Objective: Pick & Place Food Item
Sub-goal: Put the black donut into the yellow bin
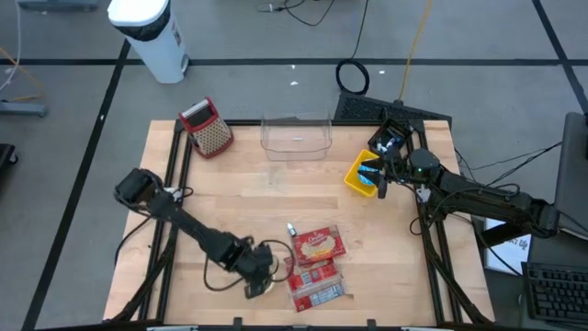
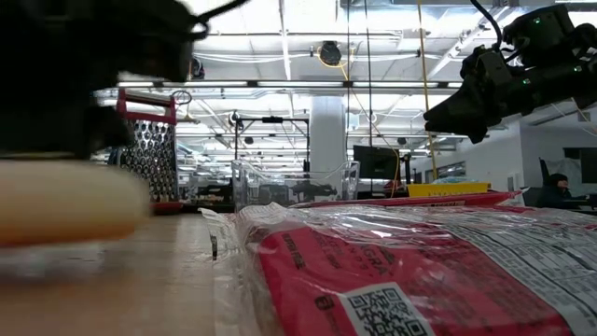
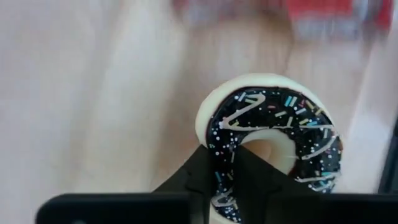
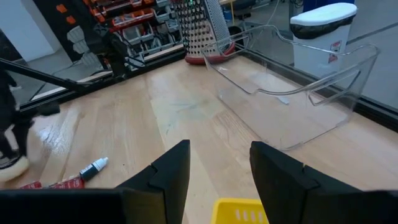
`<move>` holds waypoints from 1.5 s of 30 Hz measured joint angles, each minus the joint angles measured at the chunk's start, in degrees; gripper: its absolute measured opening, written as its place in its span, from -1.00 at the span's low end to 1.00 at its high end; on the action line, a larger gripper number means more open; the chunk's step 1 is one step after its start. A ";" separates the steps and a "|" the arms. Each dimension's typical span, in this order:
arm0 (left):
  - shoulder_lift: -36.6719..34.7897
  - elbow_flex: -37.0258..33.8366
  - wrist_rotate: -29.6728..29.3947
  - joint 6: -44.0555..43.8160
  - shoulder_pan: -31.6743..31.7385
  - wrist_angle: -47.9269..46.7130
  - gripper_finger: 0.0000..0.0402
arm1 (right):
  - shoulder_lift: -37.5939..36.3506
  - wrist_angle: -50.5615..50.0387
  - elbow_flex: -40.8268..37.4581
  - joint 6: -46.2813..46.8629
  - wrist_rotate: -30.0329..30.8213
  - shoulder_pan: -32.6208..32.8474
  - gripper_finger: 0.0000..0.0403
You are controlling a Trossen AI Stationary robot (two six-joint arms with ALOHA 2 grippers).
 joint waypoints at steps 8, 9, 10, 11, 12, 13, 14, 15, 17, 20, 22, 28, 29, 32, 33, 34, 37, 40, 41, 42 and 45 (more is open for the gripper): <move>-8.28 0.02 -15.00 11.41 5.74 -3.61 -0.88 | 0.00 -0.04 0.00 0.68 -0.12 0.00 -0.23; -9.20 0.02 -16.97 13.00 6.38 -3.48 -0.87 | -0.02 -0.04 0.02 0.68 -0.12 0.00 -0.23; -9.99 0.08 -18.80 14.44 7.00 -3.12 -0.86 | 0.00 -0.04 0.01 0.68 -0.13 0.00 -0.23; -10.68 0.11 -20.59 15.74 7.59 -3.00 -0.84 | 0.00 -0.04 0.01 0.68 -0.12 0.00 -0.23; -11.21 0.11 -22.22 17.22 8.31 -2.92 -0.82 | 0.00 -0.04 0.02 0.68 -0.12 0.00 -0.23; -11.64 0.11 -23.86 18.86 9.10 -2.58 -0.81 | 0.00 -0.06 0.00 0.68 -0.12 0.00 -0.23; -11.97 0.11 -25.53 20.72 9.77 -1.99 -0.79 | 0.00 -0.17 0.00 0.68 -0.12 0.00 -0.23; -12.17 0.11 -27.23 22.62 10.49 -1.61 -0.78 | 0.00 -0.18 0.00 0.68 -0.13 0.00 -0.23; -12.23 0.11 -30.28 25.90 11.81 -0.34 -0.78 | 0.00 -0.13 0.00 1.19 -0.11 0.00 -0.23; -12.08 0.11 -33.38 30.69 14.23 2.79 -0.78 | -0.02 -0.03 0.00 3.00 -0.09 0.00 -0.23; -11.96 0.12 -34.34 34.19 16.27 5.95 -0.79 | 0.00 -0.02 0.00 4.14 -0.09 0.00 -0.23; -11.95 0.13 -34.27 40.23 21.95 16.77 -0.76 | -0.01 0.99 0.00 7.08 -0.07 0.00 -0.23; -11.95 0.13 -34.27 40.70 22.80 18.46 -0.75 | -0.02 1.11 0.00 7.42 -0.07 0.00 -0.23; -11.97 0.14 -34.06 40.64 25.13 21.91 -0.72 | 0.00 1.27 0.00 7.56 -0.05 0.00 -0.23; -11.97 0.15 -33.40 40.56 25.86 22.76 -0.71 | 0.00 1.27 0.00 7.56 -0.07 0.00 -0.23; -11.97 0.15 -32.40 40.52 26.50 23.47 -0.70 | 0.00 1.27 0.00 7.56 -0.06 0.00 -0.23; -11.97 0.15 -29.12 39.92 28.13 26.30 -0.69 | 0.00 1.40 0.00 8.14 -0.12 0.15 -0.23; -11.95 0.15 -25.99 40.35 29.48 29.35 -0.69 | 0.57 2.49 0.00 8.98 -0.11 1.78 -0.23; -11.61 0.15 -25.26 40.91 29.82 30.67 -0.69 | 0.95 3.33 0.00 8.92 -0.13 2.65 -0.23; -11.22 0.23 -24.45 41.81 30.08 32.22 -0.69 | 1.35 4.31 0.00 8.53 -0.09 3.63 -0.23; -9.65 0.24 -22.27 45.88 30.43 34.95 -0.69 | 3.25 7.70 0.00 6.76 -0.10 6.61 -0.23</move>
